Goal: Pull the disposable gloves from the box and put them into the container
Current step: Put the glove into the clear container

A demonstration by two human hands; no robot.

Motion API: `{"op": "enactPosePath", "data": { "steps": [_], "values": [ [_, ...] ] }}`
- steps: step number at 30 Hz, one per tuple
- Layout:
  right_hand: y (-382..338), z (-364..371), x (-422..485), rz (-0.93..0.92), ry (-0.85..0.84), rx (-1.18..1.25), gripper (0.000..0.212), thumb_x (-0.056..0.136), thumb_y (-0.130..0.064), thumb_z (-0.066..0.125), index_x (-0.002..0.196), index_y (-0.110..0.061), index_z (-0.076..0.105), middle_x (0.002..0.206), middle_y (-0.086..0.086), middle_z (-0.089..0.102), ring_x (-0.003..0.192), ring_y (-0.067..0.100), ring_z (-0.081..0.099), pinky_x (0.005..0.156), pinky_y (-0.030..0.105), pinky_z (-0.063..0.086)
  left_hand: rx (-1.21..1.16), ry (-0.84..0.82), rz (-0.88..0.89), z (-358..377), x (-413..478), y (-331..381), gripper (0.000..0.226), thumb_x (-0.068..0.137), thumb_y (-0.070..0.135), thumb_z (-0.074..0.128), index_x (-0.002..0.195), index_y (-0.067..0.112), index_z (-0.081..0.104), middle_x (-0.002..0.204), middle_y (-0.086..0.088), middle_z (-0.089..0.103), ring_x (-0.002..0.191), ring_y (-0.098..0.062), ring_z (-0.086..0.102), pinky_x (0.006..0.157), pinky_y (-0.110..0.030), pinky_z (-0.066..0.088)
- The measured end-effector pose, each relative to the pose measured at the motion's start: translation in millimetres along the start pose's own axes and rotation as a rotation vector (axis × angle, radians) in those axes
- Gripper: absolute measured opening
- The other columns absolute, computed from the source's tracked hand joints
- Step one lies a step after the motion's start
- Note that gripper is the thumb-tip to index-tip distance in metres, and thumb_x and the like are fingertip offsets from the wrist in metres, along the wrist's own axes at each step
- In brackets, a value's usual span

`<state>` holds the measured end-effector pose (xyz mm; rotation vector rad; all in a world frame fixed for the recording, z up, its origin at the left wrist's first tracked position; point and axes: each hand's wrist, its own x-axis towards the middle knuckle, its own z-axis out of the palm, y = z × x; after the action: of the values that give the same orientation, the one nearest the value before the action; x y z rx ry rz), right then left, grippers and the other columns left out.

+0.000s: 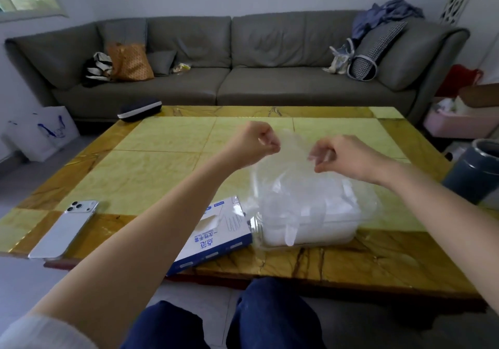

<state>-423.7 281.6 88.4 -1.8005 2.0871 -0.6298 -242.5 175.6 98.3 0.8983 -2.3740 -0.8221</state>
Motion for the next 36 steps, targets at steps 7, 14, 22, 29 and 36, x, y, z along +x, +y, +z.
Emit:
{"op": "enactPosePath", "data": {
  "steps": [7,14,22,29,36],
  "values": [
    [21.1,-17.4,-2.4,-0.205,0.569,-0.074,0.019,0.081,-0.002,0.068,0.095,-0.015,0.067,0.085,-0.008,0.059,0.071,0.015,0.053,0.071,0.03,0.046,-0.107,0.318,0.173,6.9,14.6,24.9,0.011,0.081,0.005,0.064,0.079,0.015,0.06,0.091,0.003,0.063,0.091,-0.009,0.059,0.082,-0.014,0.042],
    [27.3,13.0,-25.4,-0.423,0.524,-0.261,0.022,0.079,0.005,0.066,0.093,-0.012,0.068,0.088,-0.002,0.065,0.082,0.004,0.049,0.077,0.015,0.042,0.024,0.157,0.028,27.4,5.7,-18.7,0.032,0.082,0.003,0.064,0.066,0.029,0.052,0.11,-0.003,0.057,0.109,-0.018,0.049,0.094,-0.028,0.035],
    [34.3,65.5,-18.0,-0.123,-0.14,-0.252,0.031,0.093,-0.002,0.051,0.114,-0.022,0.059,0.117,-0.008,0.053,0.109,0.01,0.049,0.087,0.026,0.042,0.425,-0.104,-0.021,55.6,4.7,-49.4,0.024,0.086,0.005,0.056,0.075,0.024,0.067,0.116,0.001,0.054,0.117,-0.02,0.038,0.099,-0.035,0.026],
    [36.3,67.4,4.1,0.041,-0.434,-0.085,0.03,0.091,-0.017,0.061,0.12,-0.021,0.057,0.12,-0.007,0.054,0.082,-0.001,0.046,0.075,0.016,0.034,0.695,-0.181,0.048,64.5,10.9,-43.0,0.025,0.088,0.008,0.053,0.078,0.019,0.072,0.117,0.003,0.056,0.121,-0.019,0.036,0.112,-0.048,0.012],
    [32.1,67.5,14.6,0.046,-0.323,0.264,0.018,0.095,-0.024,0.056,0.096,-0.01,0.066,0.091,0.0,0.067,0.074,0.002,0.063,0.066,0.016,0.053,0.662,-0.191,0.144,98.9,14.1,-31.8,0.026,0.093,0.01,0.044,0.106,0.017,0.065,0.108,-0.003,0.054,0.103,-0.021,0.051,0.072,-0.028,0.034]
  ]
}}
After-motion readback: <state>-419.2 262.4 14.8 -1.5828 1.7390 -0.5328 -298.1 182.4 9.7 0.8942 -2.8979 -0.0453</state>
